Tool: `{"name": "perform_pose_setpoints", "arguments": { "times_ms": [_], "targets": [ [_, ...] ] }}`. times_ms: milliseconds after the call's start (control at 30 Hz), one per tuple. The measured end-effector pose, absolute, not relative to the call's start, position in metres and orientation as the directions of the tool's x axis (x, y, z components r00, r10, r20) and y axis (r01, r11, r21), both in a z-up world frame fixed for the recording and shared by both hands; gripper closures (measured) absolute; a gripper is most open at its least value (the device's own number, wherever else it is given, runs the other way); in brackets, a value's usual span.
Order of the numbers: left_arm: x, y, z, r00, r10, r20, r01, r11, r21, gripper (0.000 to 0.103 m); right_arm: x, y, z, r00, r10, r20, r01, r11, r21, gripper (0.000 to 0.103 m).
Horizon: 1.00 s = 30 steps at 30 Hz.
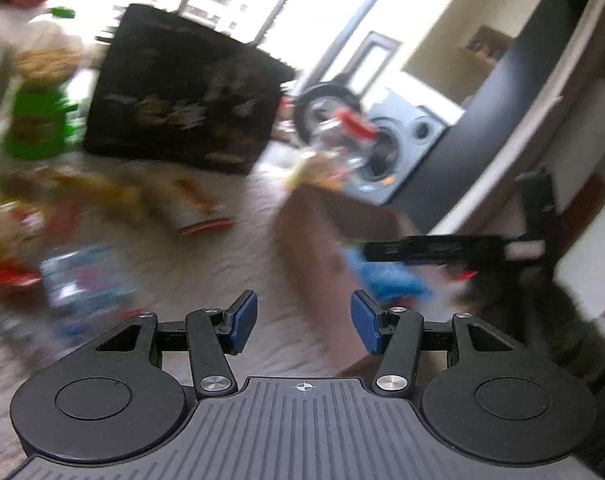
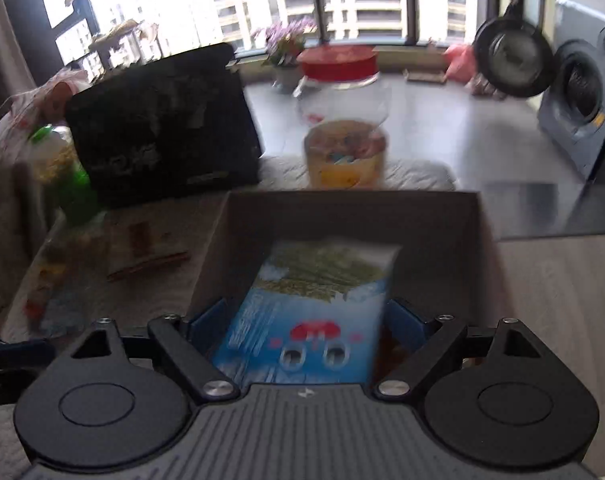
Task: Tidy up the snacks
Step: 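Lower the blue bag into the pink box with the right tool while the left releases the roll, then grasp the red-labelled rice-cracker bag with the right tool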
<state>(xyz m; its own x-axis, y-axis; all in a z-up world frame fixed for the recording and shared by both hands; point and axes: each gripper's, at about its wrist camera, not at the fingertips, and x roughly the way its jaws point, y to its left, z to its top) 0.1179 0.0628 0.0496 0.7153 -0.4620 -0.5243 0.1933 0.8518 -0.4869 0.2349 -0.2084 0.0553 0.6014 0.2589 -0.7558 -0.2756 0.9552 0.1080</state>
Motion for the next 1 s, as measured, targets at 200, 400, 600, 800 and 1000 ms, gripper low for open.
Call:
{"name": "perform_pose_setpoints", "arguments": {
  "times_ms": [200, 400, 600, 800, 1000],
  "targets": [
    [0.095, 0.097, 0.031, 0.733, -0.422, -0.534, 0.121, 0.853, -0.508, 0.046, 0.212, -0.212, 0.075, 0.768, 0.113, -0.631, -0.145, 0.989, 0.000, 0.015],
    [0.081, 0.131, 0.022, 0.780, -0.268, -0.565, -0.020, 0.893, -0.451, 0.046, 0.180, -0.156, 0.104, 0.821, 0.200, -0.535, -0.273, 0.960, -0.060, 0.015],
    [0.070, 0.172, 0.022, 0.801, -0.232, -0.552, -0.086, 0.869, -0.488, 0.046, 0.209, -0.067, 0.103, 0.617, 0.406, -0.674, -0.426, 0.893, 0.147, 0.015],
    [0.054, 0.195, 0.020, 0.788, -0.300, -0.538, -0.041, 0.846, -0.532, 0.046, 0.271, 0.009, 0.055, 0.585, 0.346, -0.733, -0.502, 0.865, 0.008, 0.015],
    [0.048, 0.205, 0.015, 0.785, -0.328, -0.526, -0.033, 0.825, -0.564, 0.046, 0.321, 0.004, 0.038, 0.477, 0.344, -0.808, -0.374, 0.912, 0.168, 0.015]
  ]
}}
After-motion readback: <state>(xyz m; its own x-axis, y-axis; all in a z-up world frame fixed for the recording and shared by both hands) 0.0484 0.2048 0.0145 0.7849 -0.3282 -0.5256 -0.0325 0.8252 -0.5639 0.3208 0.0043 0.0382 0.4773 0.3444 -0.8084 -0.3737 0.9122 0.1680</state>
